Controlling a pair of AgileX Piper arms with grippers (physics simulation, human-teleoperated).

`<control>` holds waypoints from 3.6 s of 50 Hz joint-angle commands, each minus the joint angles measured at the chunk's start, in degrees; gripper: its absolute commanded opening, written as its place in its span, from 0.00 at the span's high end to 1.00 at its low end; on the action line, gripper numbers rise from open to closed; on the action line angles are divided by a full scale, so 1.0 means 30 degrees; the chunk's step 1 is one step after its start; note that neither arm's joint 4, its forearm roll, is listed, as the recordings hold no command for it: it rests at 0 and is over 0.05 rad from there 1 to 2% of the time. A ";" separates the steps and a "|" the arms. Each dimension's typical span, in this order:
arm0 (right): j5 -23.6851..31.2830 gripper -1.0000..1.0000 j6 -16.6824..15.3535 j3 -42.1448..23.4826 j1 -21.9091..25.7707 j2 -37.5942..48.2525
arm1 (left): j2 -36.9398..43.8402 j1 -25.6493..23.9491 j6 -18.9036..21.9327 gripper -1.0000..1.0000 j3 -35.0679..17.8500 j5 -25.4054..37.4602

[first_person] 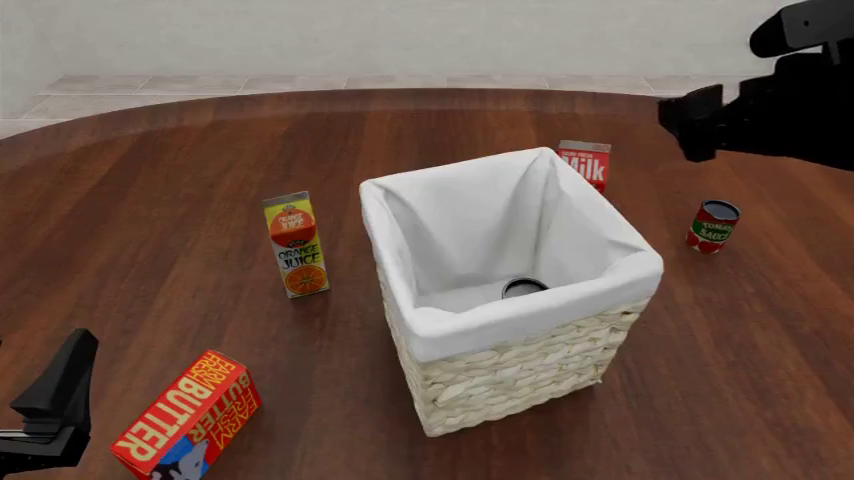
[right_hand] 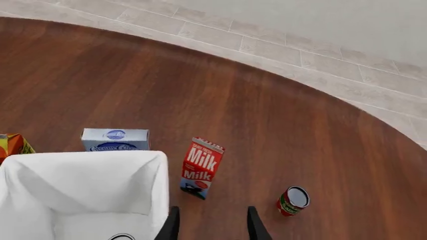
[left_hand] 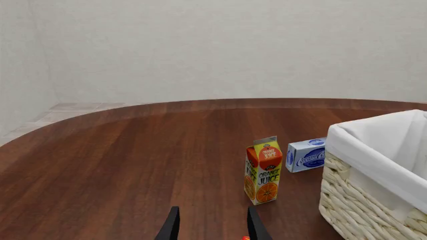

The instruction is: Pick up the alphabet soup and the tomato sauce, and put them in the basket.

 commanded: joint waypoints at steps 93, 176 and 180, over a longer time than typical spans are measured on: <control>-0.5094 0.00 0.0802 0.0864 -0.7850 0.5581 | 0.0000 0.0002 0.0001 0.00 0.0000 0.0000; -0.7789 0.00 0.1286 -0.1322 -0.8256 1.1738 | -0.0002 -0.0001 -0.0001 0.00 0.0000 0.0001; -0.7902 0.00 0.1217 -0.1368 -0.8275 1.1947 | 0.0001 -0.0001 0.0002 0.00 0.0000 -0.0001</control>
